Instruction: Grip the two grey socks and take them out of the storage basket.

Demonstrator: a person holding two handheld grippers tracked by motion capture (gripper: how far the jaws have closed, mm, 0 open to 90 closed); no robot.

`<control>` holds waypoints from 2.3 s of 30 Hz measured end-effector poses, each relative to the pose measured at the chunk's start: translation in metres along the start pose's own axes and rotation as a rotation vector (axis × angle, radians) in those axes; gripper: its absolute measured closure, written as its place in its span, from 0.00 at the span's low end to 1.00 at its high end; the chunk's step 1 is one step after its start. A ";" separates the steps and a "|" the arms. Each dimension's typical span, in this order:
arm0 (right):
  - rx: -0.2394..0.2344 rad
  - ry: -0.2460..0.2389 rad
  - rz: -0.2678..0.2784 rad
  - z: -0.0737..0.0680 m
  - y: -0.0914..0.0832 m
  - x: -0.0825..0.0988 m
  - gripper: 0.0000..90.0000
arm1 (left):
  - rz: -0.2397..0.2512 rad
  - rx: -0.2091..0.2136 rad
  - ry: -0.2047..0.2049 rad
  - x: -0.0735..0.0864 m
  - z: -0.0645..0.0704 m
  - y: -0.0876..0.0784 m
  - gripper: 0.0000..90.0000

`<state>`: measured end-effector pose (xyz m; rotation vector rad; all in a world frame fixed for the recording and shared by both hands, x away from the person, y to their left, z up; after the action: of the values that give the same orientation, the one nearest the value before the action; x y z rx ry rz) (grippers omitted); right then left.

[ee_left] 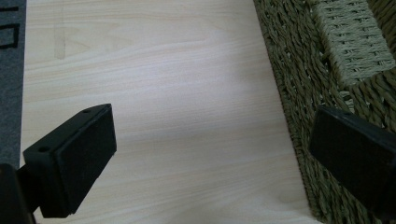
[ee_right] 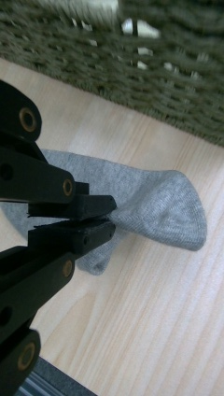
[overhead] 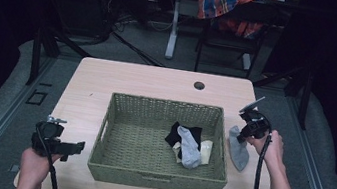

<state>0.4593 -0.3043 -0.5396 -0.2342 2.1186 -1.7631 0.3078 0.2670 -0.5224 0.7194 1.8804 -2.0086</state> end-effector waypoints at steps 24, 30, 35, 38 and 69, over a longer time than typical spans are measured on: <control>-0.118 -0.201 0.203 -0.064 -0.101 -0.001 0.01 | 0.003 -0.003 -0.002 0.000 0.000 -0.001 0.01; -0.144 -0.273 0.214 -0.096 -0.105 -0.006 0.00 | 0.001 -0.003 -0.002 0.000 0.000 0.000 0.01; -0.154 -0.333 0.191 -0.116 -0.101 -0.010 0.00 | 0.002 -0.005 -0.002 0.000 0.000 0.000 0.01; -0.167 -0.356 0.184 -0.124 -0.096 -0.013 0.01 | 0.001 -0.006 -0.001 0.000 0.000 0.000 0.01; -0.157 -0.456 -0.051 -0.179 -0.002 -0.033 0.48 | -0.002 -0.003 0.000 0.000 0.000 0.000 0.01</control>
<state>0.4202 -0.1298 -0.5054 -0.6690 1.9234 -1.4007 0.3075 0.2674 -0.5223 0.7172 1.8845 -2.0064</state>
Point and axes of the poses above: each handheld gripper's, and its own axes: y roughly forward along the jaws, x roughly out of its underside, z roughly to its right, the point moved 3 cm from there along y, roughly forward along the jaws, and after that the axes turned 4 degrees about -x, right-handed, at the moved point
